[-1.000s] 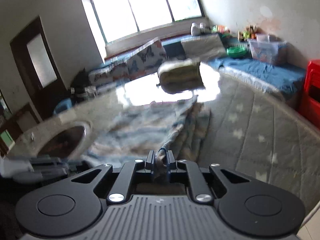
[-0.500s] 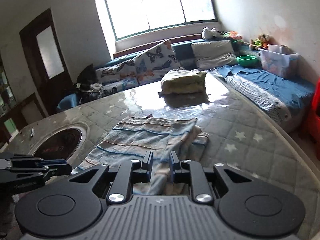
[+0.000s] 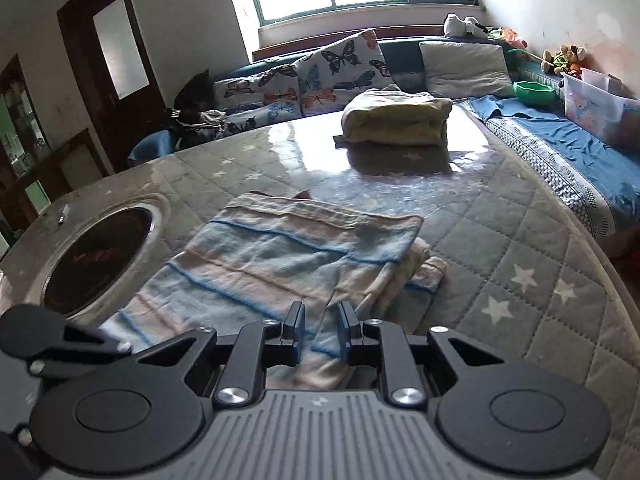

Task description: Fold clothes

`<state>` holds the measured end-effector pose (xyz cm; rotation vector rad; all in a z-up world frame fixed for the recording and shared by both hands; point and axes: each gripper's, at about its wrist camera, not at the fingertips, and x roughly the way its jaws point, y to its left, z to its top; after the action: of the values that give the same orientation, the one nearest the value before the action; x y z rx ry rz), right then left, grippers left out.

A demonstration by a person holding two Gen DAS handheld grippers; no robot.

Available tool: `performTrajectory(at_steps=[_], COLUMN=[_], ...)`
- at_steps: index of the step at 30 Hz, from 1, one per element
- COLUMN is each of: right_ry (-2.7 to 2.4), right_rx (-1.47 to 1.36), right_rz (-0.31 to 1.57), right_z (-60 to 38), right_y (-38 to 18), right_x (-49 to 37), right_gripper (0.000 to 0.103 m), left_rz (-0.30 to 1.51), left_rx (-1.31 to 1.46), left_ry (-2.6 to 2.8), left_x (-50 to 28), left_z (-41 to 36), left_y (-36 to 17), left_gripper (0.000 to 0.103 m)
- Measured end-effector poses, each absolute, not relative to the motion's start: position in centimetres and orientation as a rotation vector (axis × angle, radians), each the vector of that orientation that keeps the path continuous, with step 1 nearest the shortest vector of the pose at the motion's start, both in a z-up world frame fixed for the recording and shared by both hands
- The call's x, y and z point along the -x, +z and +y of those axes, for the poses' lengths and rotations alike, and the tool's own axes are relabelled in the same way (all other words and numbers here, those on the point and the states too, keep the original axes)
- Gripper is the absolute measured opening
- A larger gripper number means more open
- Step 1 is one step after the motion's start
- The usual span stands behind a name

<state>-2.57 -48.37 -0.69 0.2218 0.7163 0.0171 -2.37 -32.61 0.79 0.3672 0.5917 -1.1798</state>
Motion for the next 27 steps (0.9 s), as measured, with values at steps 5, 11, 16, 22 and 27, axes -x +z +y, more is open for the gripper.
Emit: performTrajectory(at_steps=[5,11,16,22,27], right_ry=[-0.035,-0.112,-0.143,-0.109,-0.112], right_rx=[-0.197,-0.146,-0.125,-0.062,-0.039], right_rz=[0.698,0.705,0.670,0.618,0.609], right_z=[-49.4,-50.7,-50.5,-47.5,-44.8], right_y=[-0.9,-1.2,-0.2,1.2,1.0], right_x=[0.3,-2.9,-2.7,1.3,3.9], right_gripper=[0.017,0.017,0.031,0.060,0.078], left_rz=[0.608,0.615,0.600,0.588,0.626], left_rx=[-0.351,-0.343,-0.347,-0.336,-0.313], left_ry=[-1.200,-1.200,-1.168,-1.093,-1.003], left_x=[1.9,1.7,2.0,2.0,1.6], left_z=[-32.4,-32.3,-31.5,-29.3,-26.9], left_y=[0.5,0.5,1.0,1.6,1.5], left_gripper=[0.014,0.014,0.036,0.058,0.066])
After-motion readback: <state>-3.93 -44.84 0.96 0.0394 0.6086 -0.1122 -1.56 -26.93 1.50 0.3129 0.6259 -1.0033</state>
